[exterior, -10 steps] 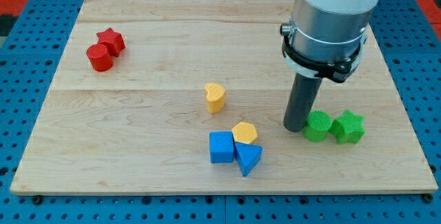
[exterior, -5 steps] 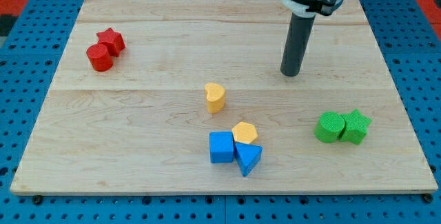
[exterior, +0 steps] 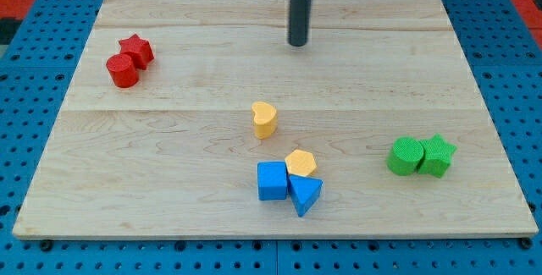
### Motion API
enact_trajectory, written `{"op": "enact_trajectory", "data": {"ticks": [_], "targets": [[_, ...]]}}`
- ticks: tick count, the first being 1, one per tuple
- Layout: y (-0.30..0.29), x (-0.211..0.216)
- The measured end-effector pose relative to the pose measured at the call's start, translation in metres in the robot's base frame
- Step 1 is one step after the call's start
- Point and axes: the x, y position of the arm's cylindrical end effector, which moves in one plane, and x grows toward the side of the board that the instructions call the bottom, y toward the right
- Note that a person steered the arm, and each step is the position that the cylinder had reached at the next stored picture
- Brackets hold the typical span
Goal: Slide yellow heart closer to the blue cube and blue triangle
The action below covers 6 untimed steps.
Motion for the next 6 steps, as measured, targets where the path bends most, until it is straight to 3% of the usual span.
{"op": "enact_trajectory", "data": {"ticks": [2, 6], "targets": [[-0.064, 0.099], [-0.031, 0.160]]}}
